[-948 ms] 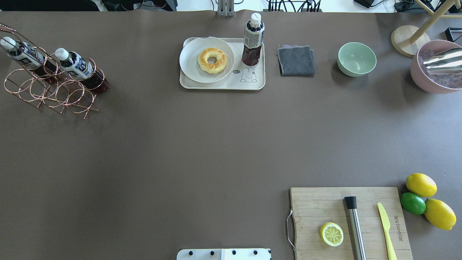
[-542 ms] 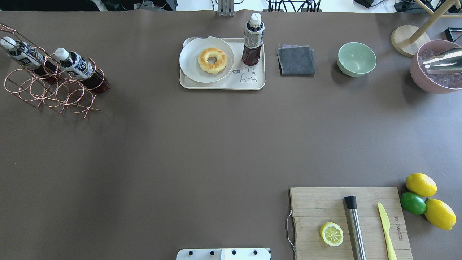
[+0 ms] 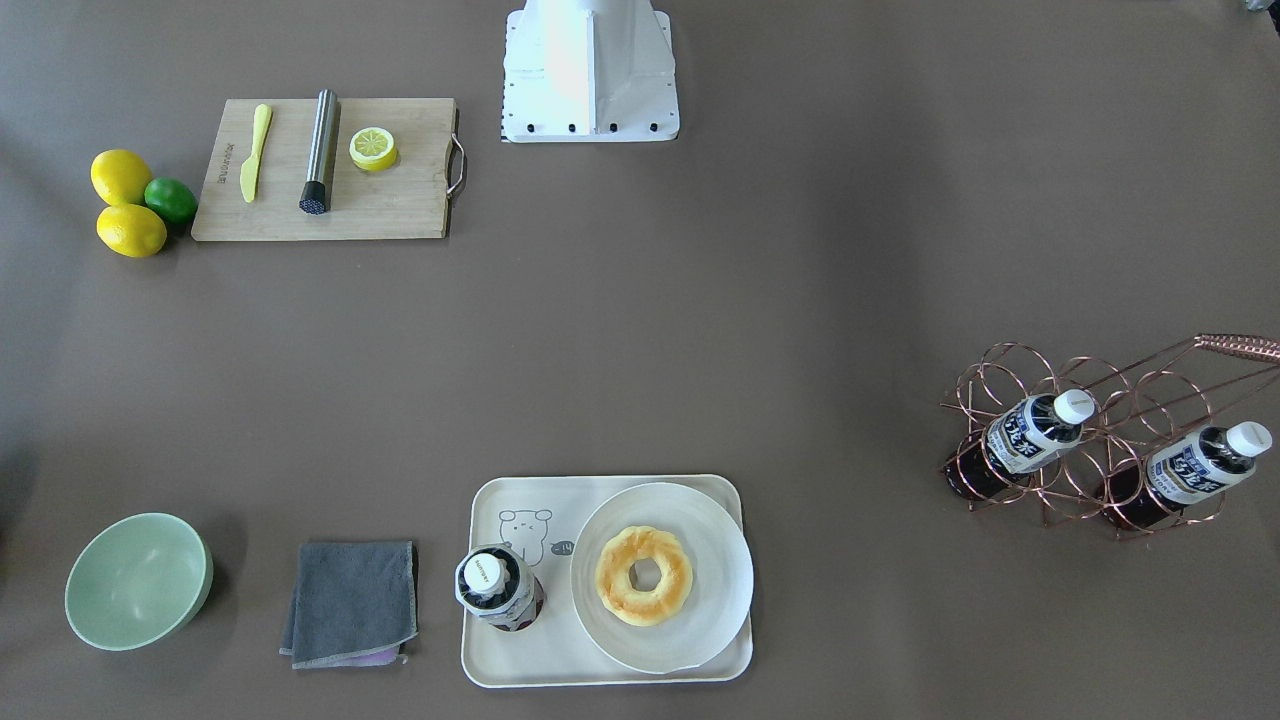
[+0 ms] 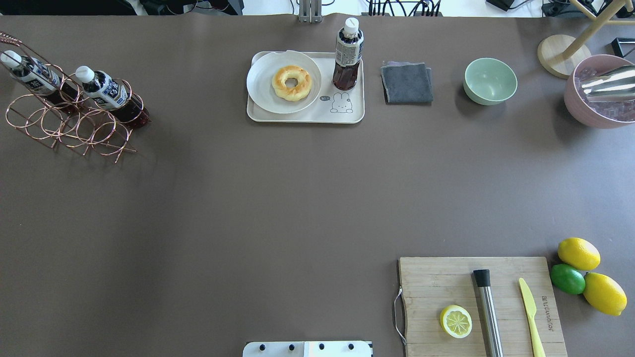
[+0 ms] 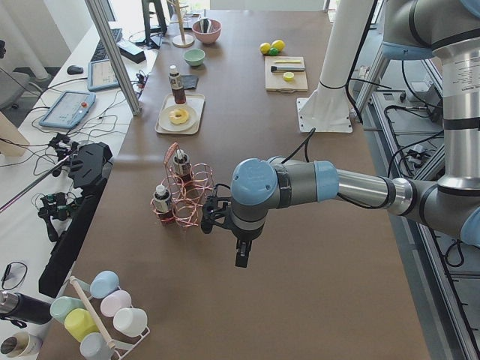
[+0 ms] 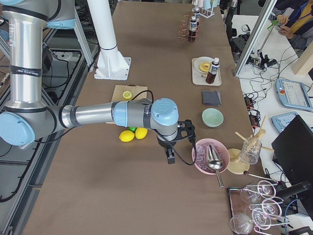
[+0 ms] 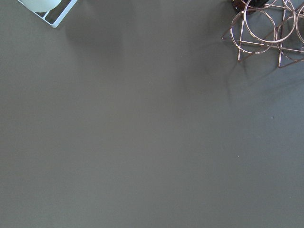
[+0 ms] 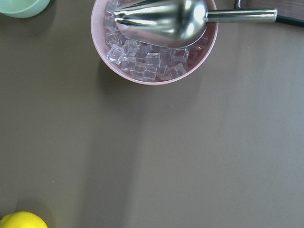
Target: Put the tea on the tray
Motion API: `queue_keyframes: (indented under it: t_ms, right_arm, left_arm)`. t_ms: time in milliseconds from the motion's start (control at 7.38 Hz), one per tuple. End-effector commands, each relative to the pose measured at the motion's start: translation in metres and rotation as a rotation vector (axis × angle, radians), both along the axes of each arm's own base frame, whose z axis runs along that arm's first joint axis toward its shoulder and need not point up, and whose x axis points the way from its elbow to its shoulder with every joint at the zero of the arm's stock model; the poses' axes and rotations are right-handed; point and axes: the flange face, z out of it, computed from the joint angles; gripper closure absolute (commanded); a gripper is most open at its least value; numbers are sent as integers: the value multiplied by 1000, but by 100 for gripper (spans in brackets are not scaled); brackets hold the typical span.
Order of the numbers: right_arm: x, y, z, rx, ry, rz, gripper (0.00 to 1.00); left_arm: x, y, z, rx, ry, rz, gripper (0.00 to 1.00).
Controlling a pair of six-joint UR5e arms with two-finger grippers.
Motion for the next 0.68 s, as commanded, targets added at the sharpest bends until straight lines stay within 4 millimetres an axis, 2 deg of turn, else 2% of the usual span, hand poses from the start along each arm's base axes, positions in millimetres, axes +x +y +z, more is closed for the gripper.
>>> queue_keyframes:
  t_ms: [0, 271, 406, 542]
  right_arm:
    - [1, -1, -7, 7, -3, 9, 0]
    - [0, 0, -4, 5, 0, 7, 0]
    - [1, 0, -7, 13, 6, 7, 0]
    - [-2, 0, 1, -5, 8, 2, 0]
  left_arm:
    - [-1, -3, -4, 37, -9, 0, 3]
    - [-1, -2, 4, 24, -9, 1, 3]
    - [-1, -2, -2, 31, -8, -3, 3]
    - [-1, -2, -5, 37, -13, -2, 3]
